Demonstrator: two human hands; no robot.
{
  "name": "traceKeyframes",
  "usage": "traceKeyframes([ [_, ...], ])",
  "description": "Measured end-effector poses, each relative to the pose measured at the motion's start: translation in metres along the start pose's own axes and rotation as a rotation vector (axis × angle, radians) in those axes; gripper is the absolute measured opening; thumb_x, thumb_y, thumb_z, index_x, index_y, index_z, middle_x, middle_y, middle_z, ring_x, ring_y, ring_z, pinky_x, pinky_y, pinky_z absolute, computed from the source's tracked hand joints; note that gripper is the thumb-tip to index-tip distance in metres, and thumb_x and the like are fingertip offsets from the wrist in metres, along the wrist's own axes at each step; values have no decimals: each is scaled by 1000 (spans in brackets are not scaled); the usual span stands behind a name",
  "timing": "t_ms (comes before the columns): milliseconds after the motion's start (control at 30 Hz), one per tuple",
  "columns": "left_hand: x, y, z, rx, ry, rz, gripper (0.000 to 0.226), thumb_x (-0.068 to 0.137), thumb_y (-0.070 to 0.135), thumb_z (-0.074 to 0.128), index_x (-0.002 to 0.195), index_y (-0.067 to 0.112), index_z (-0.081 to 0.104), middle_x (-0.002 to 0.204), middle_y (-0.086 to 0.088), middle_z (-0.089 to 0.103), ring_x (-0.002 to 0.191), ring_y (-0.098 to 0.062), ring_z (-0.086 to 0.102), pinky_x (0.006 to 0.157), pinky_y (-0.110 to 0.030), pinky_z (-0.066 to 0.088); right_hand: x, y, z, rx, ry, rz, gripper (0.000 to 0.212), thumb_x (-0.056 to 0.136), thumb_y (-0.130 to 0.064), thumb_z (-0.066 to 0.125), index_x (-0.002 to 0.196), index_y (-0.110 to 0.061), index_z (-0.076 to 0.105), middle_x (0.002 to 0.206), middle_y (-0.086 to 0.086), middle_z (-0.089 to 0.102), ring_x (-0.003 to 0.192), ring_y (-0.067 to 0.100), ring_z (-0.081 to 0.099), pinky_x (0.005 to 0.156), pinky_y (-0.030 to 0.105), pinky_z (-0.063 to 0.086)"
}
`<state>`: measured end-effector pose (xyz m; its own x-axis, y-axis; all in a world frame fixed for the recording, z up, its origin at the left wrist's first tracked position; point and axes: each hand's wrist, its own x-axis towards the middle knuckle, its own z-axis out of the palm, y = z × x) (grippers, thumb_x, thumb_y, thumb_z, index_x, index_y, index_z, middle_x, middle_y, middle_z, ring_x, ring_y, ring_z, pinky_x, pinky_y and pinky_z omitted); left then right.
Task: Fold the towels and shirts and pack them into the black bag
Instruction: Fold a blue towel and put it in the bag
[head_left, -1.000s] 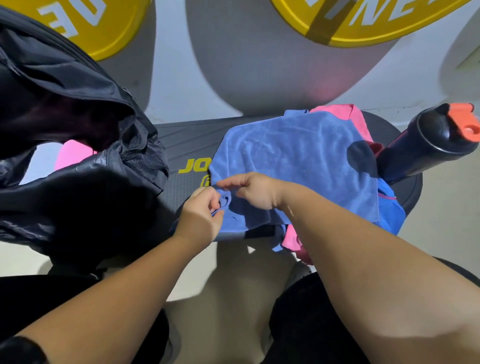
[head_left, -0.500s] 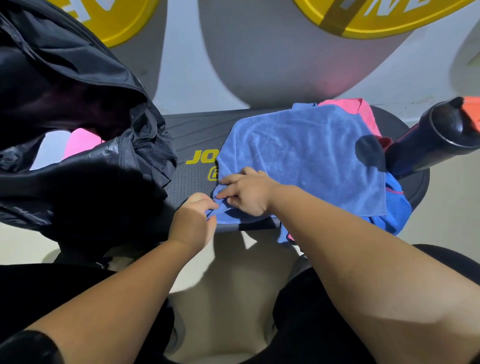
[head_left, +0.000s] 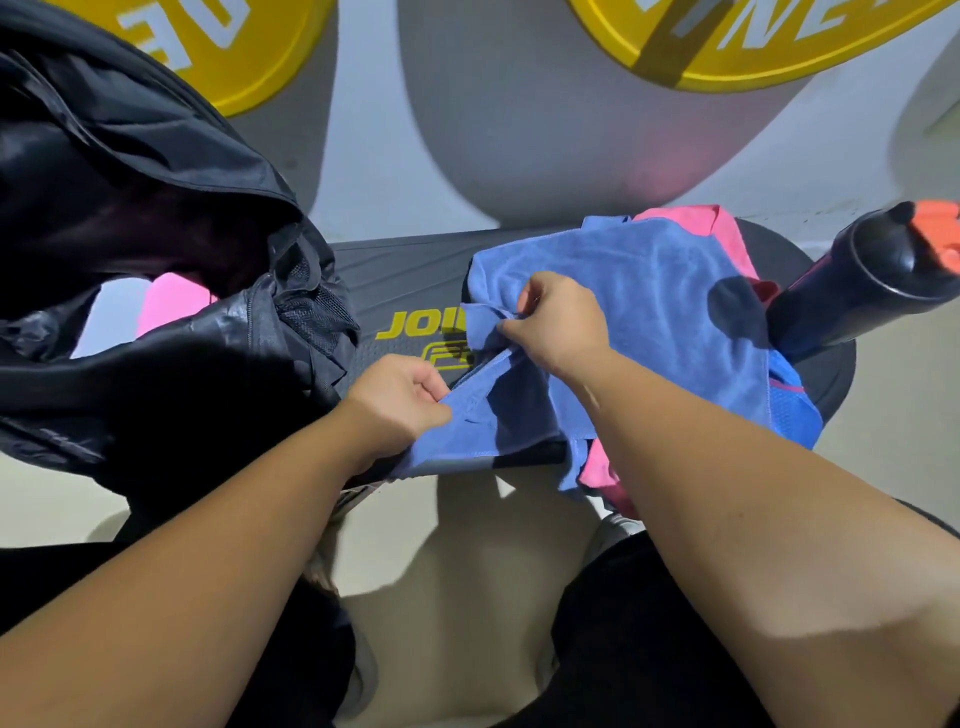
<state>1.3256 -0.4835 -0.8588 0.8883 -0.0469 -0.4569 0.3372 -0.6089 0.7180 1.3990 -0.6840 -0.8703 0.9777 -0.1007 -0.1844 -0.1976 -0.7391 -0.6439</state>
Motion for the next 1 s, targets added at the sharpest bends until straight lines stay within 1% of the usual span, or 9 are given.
traceKeyframes([
  [133, -10, 19, -31, 125, -45, 15, 9, 75, 6, 75, 74, 14, 71, 59, 0, 66, 48, -12, 54, 51, -20, 41, 13, -11, 0, 66, -159, 89, 14, 69, -26, 78, 71, -16, 69, 65, -5, 68, 64, 17, 63, 61, 31, 52],
  [233, -17, 21, -47, 232, 0, -14, 11, 74, 8, 75, 71, 17, 70, 55, 7, 64, 49, -7, 53, 49, -19, 39, 25, -27, -1, 304, -230, 132, 15, 75, -18, 68, 65, -11, 60, 64, 7, 61, 59, 19, 51, 58, 32, 44],
  [333, -26, 19, -58, 257, 57, -47, 15, 73, 5, 73, 68, 17, 64, 48, 11, 55, 48, -8, 48, 51, -21, 38, 40, -61, -8, 578, -335, 104, 13, 86, -5, 51, 82, -9, 62, 71, 7, 57, 51, 18, 55, 58, 29, 50],
  [400, -29, 18, -61, 305, 110, -35, 18, 71, 3, 68, 64, 18, 60, 49, 11, 54, 46, -5, 46, 48, -18, 37, 46, -85, -4, 779, -411, 154, 11, 92, -4, 48, 95, -6, 58, 73, 9, 55, 49, 21, 62, 67, 37, 58],
  [467, -30, 19, -62, 336, 180, -24, 17, 71, 3, 65, 65, 18, 60, 55, 8, 60, 49, -4, 50, 47, -16, 36, 53, -101, 9, 848, -491, 163, 5, 96, -8, 47, 95, -10, 51, 77, 10, 55, 52, 24, 65, 74, 46, 60],
  [600, -27, 17, -63, 416, 315, 2, 18, 73, 5, 64, 78, 23, 66, 69, 8, 65, 67, -8, 59, 59, -23, 44, 61, -106, 46, 929, -619, 160, 18, 102, -15, 44, 85, -20, 45, 79, 3, 61, 60, 18, 65, 85, 45, 58],
  [733, -24, 18, -62, 473, 404, 38, 20, 74, 9, 66, 86, 24, 72, 73, 11, 68, 72, -9, 62, 70, -28, 50, 65, -103, 61, 1125, -668, 181, 22, 104, -15, 42, 83, -20, 44, 70, -1, 59, 58, 18, 62, 76, 42, 57],
  [833, -21, 23, -50, 392, 369, 19, 19, 75, 10, 69, 85, 26, 74, 72, 13, 69, 70, -2, 63, 70, -25, 52, 70, -103, 54, 1038, -615, 146, 17, 104, -17, 45, 87, -20, 43, 73, 3, 51, 52, 17, 52, 63, 34, 52],
  [1000, 1, 43, -12, 49, 223, -2, 28, 76, 0, 70, 73, 28, 69, 61, 16, 68, 61, 1, 62, 66, -15, 49, 91, -77, 17, 743, -435, 45, 29, 98, -8, 50, 72, -19, 40, 66, 7, 39, 46, 16, 34, 48, 23, 37],
])
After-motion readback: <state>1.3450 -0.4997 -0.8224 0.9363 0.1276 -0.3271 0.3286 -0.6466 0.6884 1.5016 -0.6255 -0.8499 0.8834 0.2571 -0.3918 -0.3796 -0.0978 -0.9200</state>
